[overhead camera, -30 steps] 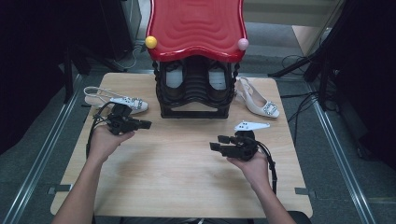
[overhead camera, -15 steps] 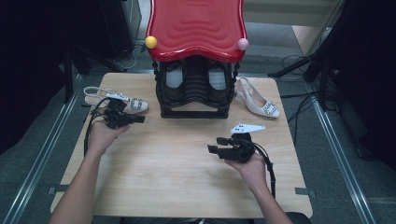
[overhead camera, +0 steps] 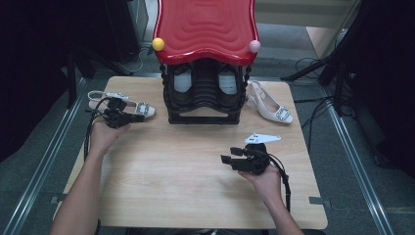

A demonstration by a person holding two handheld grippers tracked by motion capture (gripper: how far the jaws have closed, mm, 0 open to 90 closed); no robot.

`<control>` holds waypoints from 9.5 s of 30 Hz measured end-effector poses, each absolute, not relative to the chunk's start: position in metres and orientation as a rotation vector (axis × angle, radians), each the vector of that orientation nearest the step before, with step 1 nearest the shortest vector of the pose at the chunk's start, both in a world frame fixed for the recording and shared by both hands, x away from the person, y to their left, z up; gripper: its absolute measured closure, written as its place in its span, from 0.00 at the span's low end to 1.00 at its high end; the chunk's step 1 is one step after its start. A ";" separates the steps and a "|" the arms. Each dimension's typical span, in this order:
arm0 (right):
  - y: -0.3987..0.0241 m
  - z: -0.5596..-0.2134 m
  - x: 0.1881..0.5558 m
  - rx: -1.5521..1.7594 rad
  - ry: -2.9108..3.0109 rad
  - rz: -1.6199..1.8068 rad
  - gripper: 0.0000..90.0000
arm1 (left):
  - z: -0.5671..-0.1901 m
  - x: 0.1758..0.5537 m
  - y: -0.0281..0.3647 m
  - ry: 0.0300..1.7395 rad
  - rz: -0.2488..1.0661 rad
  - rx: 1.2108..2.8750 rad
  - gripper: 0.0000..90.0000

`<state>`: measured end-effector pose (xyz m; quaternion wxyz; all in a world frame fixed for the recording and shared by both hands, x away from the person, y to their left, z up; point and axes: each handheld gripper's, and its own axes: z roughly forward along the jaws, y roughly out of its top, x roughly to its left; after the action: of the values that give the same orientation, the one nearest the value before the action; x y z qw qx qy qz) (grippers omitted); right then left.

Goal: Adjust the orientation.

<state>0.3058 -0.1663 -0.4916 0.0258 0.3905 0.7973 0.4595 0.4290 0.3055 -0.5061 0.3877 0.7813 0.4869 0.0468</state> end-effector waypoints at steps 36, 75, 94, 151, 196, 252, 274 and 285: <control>-0.196 -0.496 0.281 1.337 2.365 1.363 0.49 | -0.525 0.477 0.286 1.381 0.182 1.925 1.00; -0.160 -0.498 0.308 1.218 2.509 1.384 0.49 | -0.470 0.437 0.385 1.539 0.190 1.841 1.00; -0.154 -0.500 0.311 1.200 2.534 1.384 0.49 | -0.492 0.423 0.365 1.541 0.064 1.834 1.00; -0.158 -0.500 0.308 1.211 2.529 1.370 0.48 | -0.453 0.406 0.368 1.616 0.110 1.710 0.61; -0.172 -0.505 0.303 1.277 2.490 1.339 0.47 | -0.491 0.418 0.374 1.638 0.112 1.677 0.98; -0.157 -0.502 0.325 1.202 2.508 1.336 0.47 | -0.484 0.339 0.220 1.207 -0.235 1.907 0.98; -0.162 -0.510 0.313 1.246 2.443 1.288 0.47 | -0.505 0.353 0.170 1.132 -0.267 2.025 0.82; -0.154 -0.514 0.315 1.216 2.443 1.296 0.55 | -0.478 0.347 0.182 1.095 -0.179 2.022 0.58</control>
<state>0.3155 -0.1543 -0.5140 0.0600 0.4018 0.8072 0.4282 0.3469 0.1822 -0.4784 0.4058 0.8013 0.4339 -0.0709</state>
